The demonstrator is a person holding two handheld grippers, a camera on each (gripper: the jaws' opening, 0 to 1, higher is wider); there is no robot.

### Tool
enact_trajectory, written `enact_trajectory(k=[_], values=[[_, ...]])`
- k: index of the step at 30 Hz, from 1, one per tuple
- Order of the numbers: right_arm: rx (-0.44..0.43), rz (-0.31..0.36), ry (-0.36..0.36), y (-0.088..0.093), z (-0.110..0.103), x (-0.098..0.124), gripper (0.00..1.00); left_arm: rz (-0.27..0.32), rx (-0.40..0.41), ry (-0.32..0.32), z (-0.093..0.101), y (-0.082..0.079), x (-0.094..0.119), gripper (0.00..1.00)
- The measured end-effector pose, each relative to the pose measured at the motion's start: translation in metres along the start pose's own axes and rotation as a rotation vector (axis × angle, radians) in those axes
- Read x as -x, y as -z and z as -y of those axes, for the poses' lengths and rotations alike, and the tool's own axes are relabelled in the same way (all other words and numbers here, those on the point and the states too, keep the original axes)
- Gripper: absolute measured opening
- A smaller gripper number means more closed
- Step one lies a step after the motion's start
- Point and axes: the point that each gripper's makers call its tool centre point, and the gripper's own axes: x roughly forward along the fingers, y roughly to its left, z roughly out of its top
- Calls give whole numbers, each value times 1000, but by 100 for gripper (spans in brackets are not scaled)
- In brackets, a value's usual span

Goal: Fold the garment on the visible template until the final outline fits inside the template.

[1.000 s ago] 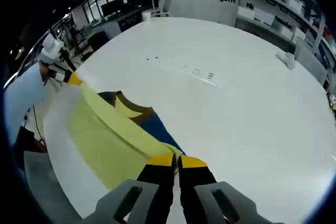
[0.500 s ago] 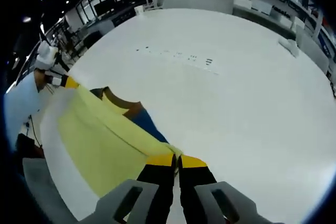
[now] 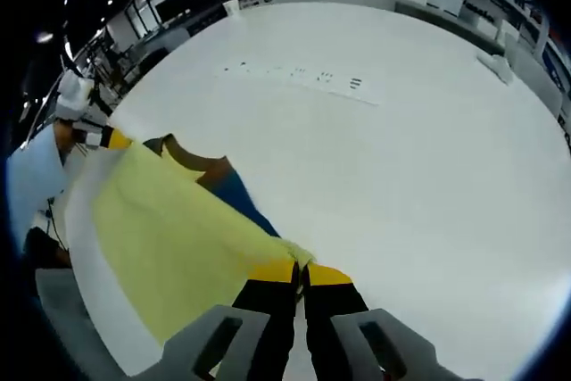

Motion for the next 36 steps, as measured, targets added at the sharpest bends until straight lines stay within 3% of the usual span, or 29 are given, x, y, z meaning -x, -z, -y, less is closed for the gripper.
enact_trajectory(k=[15,24,32,36], values=[[-24,26,-64,1,-7,12,1,2,25,35,3,1,5,1],[-36,21,-60,5,-7,11,0,3,47,59,6,6,9,4],[-35,30,-56,0,-7,13,0,33,103,82,5,2,11,1],[-83,58,-74,-10,-5,16,0,62,173,114,5,-8,16,1]])
